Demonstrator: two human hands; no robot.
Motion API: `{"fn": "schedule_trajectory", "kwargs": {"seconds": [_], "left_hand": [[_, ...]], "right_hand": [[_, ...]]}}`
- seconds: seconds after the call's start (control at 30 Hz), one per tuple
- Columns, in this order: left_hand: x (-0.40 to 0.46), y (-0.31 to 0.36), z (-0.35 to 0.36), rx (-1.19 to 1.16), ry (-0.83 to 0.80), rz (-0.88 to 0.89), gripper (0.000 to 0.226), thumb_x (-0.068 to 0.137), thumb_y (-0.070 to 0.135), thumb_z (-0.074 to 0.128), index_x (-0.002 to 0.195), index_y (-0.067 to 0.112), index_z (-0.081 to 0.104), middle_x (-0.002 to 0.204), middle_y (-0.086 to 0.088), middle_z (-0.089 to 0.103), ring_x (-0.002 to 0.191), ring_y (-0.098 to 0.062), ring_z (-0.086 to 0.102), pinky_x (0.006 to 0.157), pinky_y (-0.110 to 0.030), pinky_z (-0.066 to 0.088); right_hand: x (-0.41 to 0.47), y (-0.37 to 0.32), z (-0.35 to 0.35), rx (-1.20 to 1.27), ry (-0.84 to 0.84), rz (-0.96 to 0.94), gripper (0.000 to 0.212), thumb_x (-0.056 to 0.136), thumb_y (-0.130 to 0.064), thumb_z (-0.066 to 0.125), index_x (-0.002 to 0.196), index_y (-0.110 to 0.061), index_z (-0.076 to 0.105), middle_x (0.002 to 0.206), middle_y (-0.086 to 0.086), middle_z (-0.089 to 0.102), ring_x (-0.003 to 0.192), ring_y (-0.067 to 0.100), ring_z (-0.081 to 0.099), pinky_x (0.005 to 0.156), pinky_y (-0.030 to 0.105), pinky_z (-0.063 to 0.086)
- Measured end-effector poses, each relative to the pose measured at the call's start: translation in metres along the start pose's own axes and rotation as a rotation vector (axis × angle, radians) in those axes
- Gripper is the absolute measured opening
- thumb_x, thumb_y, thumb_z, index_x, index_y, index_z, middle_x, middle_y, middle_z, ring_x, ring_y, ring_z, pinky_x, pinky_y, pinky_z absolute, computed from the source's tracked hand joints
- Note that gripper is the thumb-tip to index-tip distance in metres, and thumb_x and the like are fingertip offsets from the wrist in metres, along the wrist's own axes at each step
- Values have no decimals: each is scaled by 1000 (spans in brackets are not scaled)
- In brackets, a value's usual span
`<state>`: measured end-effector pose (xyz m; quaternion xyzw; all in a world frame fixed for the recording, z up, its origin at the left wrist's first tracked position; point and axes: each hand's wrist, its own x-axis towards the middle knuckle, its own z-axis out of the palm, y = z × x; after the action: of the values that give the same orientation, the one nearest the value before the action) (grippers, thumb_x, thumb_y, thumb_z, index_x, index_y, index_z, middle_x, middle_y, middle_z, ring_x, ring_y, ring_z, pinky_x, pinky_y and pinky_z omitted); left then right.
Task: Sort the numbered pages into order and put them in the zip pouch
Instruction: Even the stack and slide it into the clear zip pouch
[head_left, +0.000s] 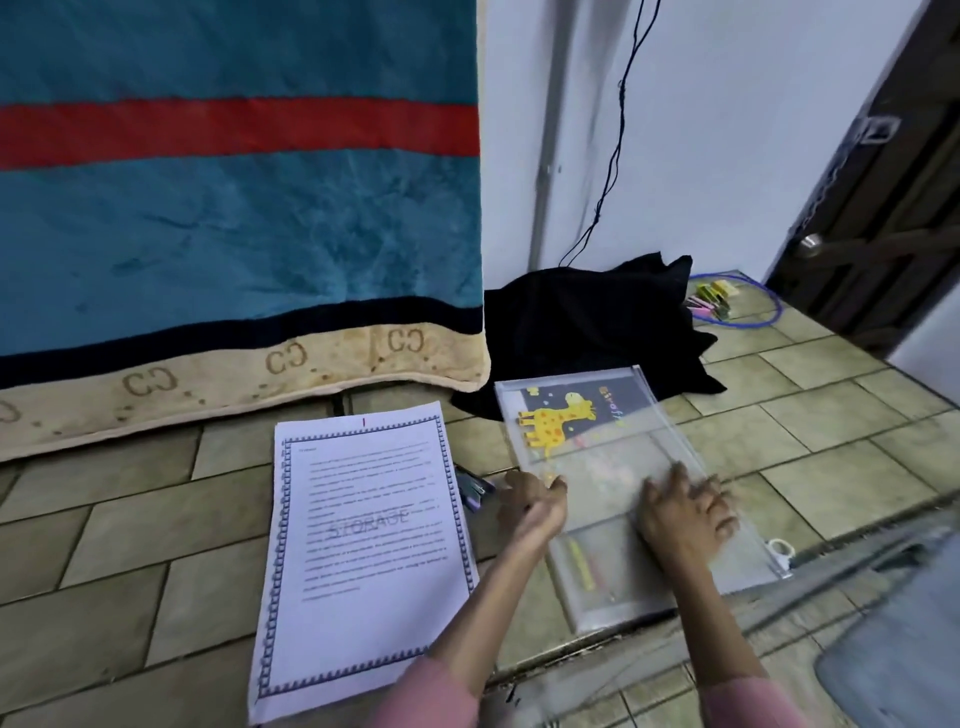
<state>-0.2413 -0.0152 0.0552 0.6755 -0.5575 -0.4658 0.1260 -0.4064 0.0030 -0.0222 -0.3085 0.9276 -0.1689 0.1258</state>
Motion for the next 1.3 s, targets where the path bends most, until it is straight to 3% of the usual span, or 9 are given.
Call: {"fn": "schedule_trajectory", "kwargs": {"seconds": [0.17, 0.37, 0.47, 0.6, 0.73, 0.87, 1.03, 1.17, 1.3], "left_hand": [[26, -10, -5, -301, -13, 90, 9, 80, 38, 53, 80, 30, 48, 108, -3, 66, 104, -24, 62, 90, -30, 47], [-7, -36, -97, -591, -238, 201, 13, 93, 11, 52, 87, 21, 58, 86, 6, 66, 75, -12, 64, 66, -28, 49], [-27, -76, -158, -652, -145, 179, 5, 89, 18, 59, 89, 20, 55, 88, 6, 69, 69, -12, 68, 65, -27, 53], [-35, -142, -222, -634, 184, 5, 9, 86, 12, 62, 81, 18, 57, 79, -1, 63, 54, -12, 62, 47, -20, 45], [-32, -212, -266, -591, 448, -125, 7, 85, 9, 61, 92, 10, 60, 76, -10, 57, 57, -19, 51, 50, -21, 36], [-27, -240, -276, -496, 576, -183, 18, 78, 11, 67, 92, 1, 62, 70, -14, 56, 66, -24, 53, 50, -26, 36], [-13, -231, -236, -39, 901, -79, 41, 80, -3, 55, 120, -2, 55, 124, -25, 54, 116, -39, 51, 97, -39, 39], [-2, -196, -188, -10, 484, 293, 31, 87, 13, 51, 116, 7, 60, 127, -10, 57, 122, -24, 50, 100, -16, 28], [13, -185, -154, 199, 386, 274, 75, 61, 64, 26, 111, 19, 59, 127, -1, 53, 127, -20, 41, 106, -27, 21]], "right_hand": [[-1, -1, -12, 109, 155, 17, 61, 92, -50, 38, 141, -14, 33, 154, 22, 13, 141, 38, 13, 112, 54, 10], [-36, -40, -41, 595, 139, -97, 62, 87, -58, 41, 118, -5, 53, 112, 24, 60, 109, 41, 54, 87, 45, 40], [-78, -71, -32, 788, 35, -280, 66, 76, -64, 35, 93, -5, 58, 79, 18, 64, 76, 37, 62, 69, 40, 46], [-136, -124, 5, 795, -247, -454, 28, 89, -41, 39, 77, -20, 54, 67, 3, 61, 58, 21, 60, 56, 36, 50], [-184, -175, 33, 855, -739, -368, 19, 99, -12, 39, 91, -16, 56, 69, 2, 61, 48, 11, 49, 43, 20, 38], [-200, -201, 54, 818, -908, -291, 18, 95, 2, 40, 94, -6, 56, 66, 6, 63, 39, 9, 55, 41, 17, 42], [-196, -205, 66, 839, -969, -157, 16, 92, 6, 44, 91, 1, 59, 49, 1, 66, 39, 11, 61, 39, 16, 47], [-190, -207, 69, 881, -1078, -44, 17, 94, -9, 46, 90, -4, 62, 75, 10, 71, 57, 18, 69, 54, 25, 52], [-184, -203, 71, 948, -1182, 52, 24, 93, -14, 40, 86, -6, 61, 67, 6, 72, 59, 18, 68, 54, 24, 47]]}}
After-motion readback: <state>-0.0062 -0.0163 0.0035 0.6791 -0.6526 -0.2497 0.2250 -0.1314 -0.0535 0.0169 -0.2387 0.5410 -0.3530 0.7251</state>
